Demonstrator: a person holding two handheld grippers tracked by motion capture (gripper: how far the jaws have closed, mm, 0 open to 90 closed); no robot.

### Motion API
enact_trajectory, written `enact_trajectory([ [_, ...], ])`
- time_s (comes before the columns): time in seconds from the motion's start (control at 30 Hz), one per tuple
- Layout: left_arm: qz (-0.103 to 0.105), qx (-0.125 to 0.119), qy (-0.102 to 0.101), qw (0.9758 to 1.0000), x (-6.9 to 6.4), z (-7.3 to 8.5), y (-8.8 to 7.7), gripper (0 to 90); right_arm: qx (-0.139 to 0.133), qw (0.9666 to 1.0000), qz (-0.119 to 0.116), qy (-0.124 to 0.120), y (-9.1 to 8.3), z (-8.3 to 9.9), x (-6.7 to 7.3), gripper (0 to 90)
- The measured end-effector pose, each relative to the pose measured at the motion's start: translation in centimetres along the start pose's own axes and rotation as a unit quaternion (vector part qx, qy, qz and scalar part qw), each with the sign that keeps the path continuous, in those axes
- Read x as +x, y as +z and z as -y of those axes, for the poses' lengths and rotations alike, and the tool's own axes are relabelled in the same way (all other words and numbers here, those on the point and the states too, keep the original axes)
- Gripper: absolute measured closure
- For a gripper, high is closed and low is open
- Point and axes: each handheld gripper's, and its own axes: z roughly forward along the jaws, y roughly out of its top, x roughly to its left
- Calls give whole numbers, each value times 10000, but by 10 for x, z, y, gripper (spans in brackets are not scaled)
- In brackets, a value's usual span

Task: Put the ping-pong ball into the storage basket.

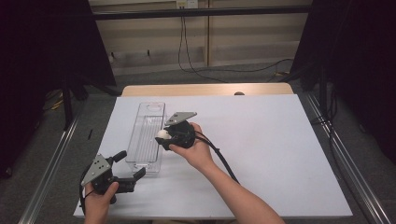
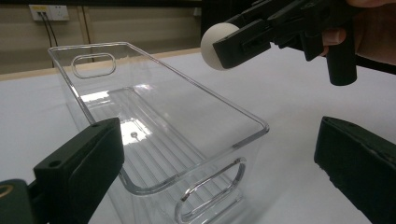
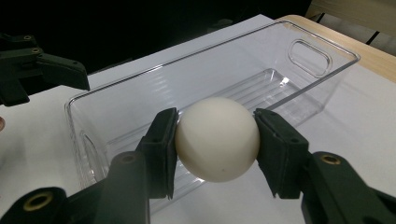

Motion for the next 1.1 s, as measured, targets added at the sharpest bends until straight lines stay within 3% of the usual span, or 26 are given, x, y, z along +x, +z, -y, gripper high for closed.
enact_trajectory([
  [1.1, -13, 26, 21, 10000, 1, 0, -1, 16, 19, 10000, -84, -23, 11, -2, 6, 512],
])
